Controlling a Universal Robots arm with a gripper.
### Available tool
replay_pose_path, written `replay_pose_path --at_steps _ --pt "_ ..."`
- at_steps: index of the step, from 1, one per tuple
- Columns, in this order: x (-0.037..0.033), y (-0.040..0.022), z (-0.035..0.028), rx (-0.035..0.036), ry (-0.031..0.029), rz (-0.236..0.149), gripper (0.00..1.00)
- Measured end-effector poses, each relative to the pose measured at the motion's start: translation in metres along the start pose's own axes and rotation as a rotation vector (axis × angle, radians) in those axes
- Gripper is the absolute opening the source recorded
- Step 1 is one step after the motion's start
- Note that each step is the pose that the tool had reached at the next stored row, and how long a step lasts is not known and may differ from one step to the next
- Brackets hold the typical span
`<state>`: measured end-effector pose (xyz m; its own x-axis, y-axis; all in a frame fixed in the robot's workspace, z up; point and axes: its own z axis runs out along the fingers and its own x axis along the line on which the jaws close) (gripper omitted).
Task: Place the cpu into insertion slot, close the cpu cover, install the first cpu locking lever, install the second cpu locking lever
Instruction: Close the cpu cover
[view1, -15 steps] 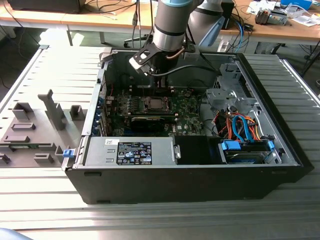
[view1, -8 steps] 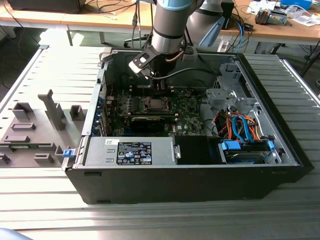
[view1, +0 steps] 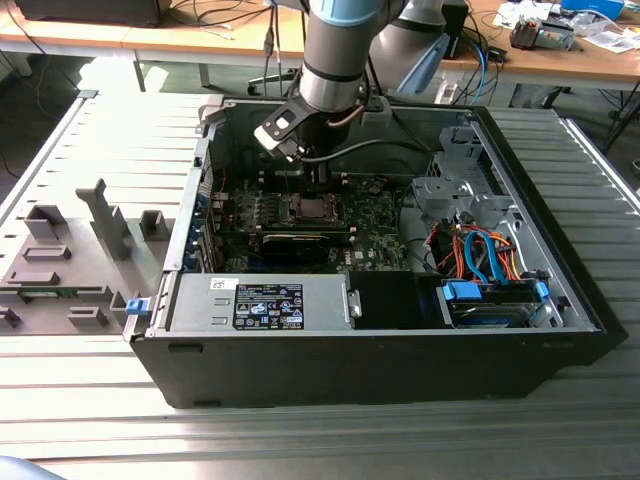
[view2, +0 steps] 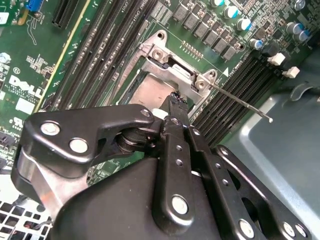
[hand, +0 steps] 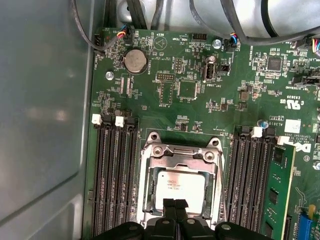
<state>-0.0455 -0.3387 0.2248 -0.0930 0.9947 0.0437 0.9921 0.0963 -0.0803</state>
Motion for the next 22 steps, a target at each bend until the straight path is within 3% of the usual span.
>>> replay_pose_path --at_steps 22 --pt "-0.0029 -0.0025 0.0124 0.0001 -0.0001 0.000 0.11"
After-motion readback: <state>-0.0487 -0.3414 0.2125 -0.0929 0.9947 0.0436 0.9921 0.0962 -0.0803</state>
